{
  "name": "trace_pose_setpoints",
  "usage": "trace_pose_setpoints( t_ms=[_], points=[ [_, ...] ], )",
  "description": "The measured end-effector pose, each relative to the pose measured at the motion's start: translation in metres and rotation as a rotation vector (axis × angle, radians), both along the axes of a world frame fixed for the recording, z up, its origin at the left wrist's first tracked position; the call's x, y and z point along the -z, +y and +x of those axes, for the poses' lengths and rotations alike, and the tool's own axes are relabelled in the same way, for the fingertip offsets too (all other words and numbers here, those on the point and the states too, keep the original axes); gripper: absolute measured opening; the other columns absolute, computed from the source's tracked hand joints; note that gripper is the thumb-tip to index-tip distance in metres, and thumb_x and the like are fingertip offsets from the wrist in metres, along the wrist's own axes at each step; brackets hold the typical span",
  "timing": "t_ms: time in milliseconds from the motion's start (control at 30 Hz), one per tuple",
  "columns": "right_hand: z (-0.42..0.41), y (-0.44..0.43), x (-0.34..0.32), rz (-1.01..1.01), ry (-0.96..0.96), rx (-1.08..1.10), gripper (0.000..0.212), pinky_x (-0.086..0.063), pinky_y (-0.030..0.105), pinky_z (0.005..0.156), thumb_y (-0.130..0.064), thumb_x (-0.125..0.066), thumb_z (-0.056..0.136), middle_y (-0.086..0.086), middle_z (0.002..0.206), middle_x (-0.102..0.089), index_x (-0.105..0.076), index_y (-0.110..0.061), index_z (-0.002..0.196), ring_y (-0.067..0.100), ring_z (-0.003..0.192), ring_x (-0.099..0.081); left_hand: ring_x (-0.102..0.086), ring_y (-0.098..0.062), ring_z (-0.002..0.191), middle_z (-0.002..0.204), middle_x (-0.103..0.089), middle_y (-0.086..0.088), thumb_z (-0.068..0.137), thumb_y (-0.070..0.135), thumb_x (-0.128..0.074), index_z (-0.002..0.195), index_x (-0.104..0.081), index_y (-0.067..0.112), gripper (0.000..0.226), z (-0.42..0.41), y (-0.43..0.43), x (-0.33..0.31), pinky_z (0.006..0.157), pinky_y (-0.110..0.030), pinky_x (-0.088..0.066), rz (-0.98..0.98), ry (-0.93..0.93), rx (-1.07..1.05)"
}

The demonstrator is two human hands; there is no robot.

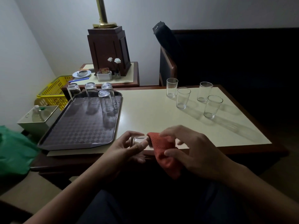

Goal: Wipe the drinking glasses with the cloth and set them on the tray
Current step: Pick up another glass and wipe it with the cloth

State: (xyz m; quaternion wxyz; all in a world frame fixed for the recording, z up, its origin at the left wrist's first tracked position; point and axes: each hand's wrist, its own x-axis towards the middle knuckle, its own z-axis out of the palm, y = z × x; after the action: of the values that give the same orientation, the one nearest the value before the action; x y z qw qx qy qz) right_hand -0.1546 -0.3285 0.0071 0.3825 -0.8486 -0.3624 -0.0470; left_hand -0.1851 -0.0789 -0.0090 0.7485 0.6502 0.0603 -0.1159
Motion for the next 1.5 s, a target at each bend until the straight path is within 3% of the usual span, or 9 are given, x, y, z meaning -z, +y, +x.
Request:
trace_pose_setpoints(
  t_ms=[133, 233, 400, 633, 733, 900, 1100, 1300, 1500],
  points=[
    [0.008, -0.013, -0.009, -0.222, 0.185, -0.012, 0.083, -0.04, 0.022, 0.114, -0.066, -0.087, 0.071, -0.032, 0.154, -0.035, -0.052, -0.051, 0.144, -0.005, 0.145, -0.034, -0.066, -0.038, 0.088, 0.119, -0.067, -0.021, 0.084, 0.01, -0.085, 0.129, -0.06, 0.014, 0.052, -0.001, 0.011, -0.007, 0.083, -0.044, -0.057, 0.103, -0.139, 0.245],
    [0.01, -0.013, -0.009, 0.036, 0.671, -0.092, 0.072, -0.062, 0.033, 0.096, -0.047, -0.093, 0.076, -0.01, 0.13, -0.066, -0.057, -0.044, 0.138, 0.011, 0.117, -0.069, -0.066, -0.04, 0.095, 0.126, -0.063, -0.022, 0.081, 0.004, -0.083, 0.13, -0.058, 0.011, 0.055, -0.003, 0.012, -0.011, 0.088, -0.053, -0.054, 0.057, -0.249, 0.257],
    [0.006, 0.003, 0.006, 0.386, 1.01, -0.045, 0.044, -0.058, 0.039, 0.086, -0.039, -0.079, 0.083, 0.004, 0.103, -0.074, -0.067, -0.016, 0.118, 0.02, 0.094, -0.073, -0.068, -0.036, 0.094, 0.114, -0.065, -0.029, 0.079, 0.005, -0.087, 0.128, -0.062, 0.013, 0.055, -0.006, 0.009, -0.009, 0.083, -0.046, -0.057, 0.134, -0.313, 0.184],
    [-0.006, 0.004, 0.017, 0.103, -0.076, -0.05, 0.084, -0.055, 0.018, 0.093, -0.034, -0.096, 0.076, -0.015, 0.147, -0.052, -0.05, -0.028, 0.147, 0.007, 0.126, -0.059, -0.053, -0.022, 0.043, 0.08, -0.063, -0.025, 0.088, 0.052, -0.062, 0.113, -0.058, -0.002, 0.059, -0.002, -0.004, -0.013, 0.037, -0.022, -0.04, -0.007, 0.206, 0.016],
    [-0.008, 0.006, 0.019, 0.163, -0.046, -0.018, 0.081, -0.055, 0.022, 0.095, -0.029, -0.097, 0.074, -0.016, 0.138, -0.058, -0.054, -0.033, 0.143, 0.009, 0.123, -0.062, -0.057, -0.025, 0.047, 0.083, -0.066, -0.026, 0.091, 0.058, -0.062, 0.109, -0.056, 0.003, 0.059, -0.003, -0.006, -0.015, 0.039, -0.023, -0.042, -0.026, 0.234, 0.091],
    [-0.002, 0.011, 0.016, 0.555, 0.722, 0.034, 0.064, -0.062, 0.038, 0.081, -0.026, -0.092, 0.071, 0.002, 0.105, -0.072, -0.063, -0.034, 0.127, 0.021, 0.09, -0.072, -0.065, -0.052, 0.11, 0.133, -0.063, -0.014, 0.087, 0.022, -0.076, 0.132, -0.06, 0.026, 0.047, -0.006, 0.006, -0.015, 0.101, -0.054, -0.056, 0.131, -0.177, 0.172],
    [-0.005, 0.002, 0.015, 0.022, -0.077, -0.078, 0.082, -0.055, 0.019, 0.09, -0.031, -0.096, 0.075, -0.015, 0.14, -0.054, -0.053, -0.033, 0.144, 0.011, 0.126, -0.06, -0.058, -0.027, 0.052, 0.113, -0.065, -0.039, 0.088, 0.049, -0.066, 0.128, -0.057, 0.005, 0.059, -0.003, 0.001, -0.021, 0.039, -0.024, -0.04, 0.053, 0.063, 0.205],
    [-0.004, 0.006, 0.009, 0.432, 0.686, -0.06, 0.065, -0.064, 0.036, 0.076, -0.02, -0.09, 0.077, 0.01, 0.117, -0.068, -0.061, -0.036, 0.132, 0.02, 0.095, -0.075, -0.071, -0.045, 0.102, 0.129, -0.065, -0.019, 0.091, 0.013, -0.076, 0.136, -0.058, 0.025, 0.05, -0.007, 0.01, -0.022, 0.094, -0.048, -0.06, 0.136, -0.237, 0.228],
    [-0.004, -0.001, 0.01, 0.047, -0.087, -0.068, 0.081, -0.053, 0.017, 0.095, -0.024, -0.098, 0.073, -0.015, 0.14, -0.057, -0.057, -0.029, 0.143, 0.01, 0.128, -0.06, -0.062, -0.031, 0.053, 0.081, -0.068, -0.024, 0.091, 0.058, -0.067, 0.12, -0.054, 0.002, 0.065, -0.004, -0.003, -0.018, 0.046, -0.029, -0.047, 0.125, 0.076, 0.192]
  ],
)
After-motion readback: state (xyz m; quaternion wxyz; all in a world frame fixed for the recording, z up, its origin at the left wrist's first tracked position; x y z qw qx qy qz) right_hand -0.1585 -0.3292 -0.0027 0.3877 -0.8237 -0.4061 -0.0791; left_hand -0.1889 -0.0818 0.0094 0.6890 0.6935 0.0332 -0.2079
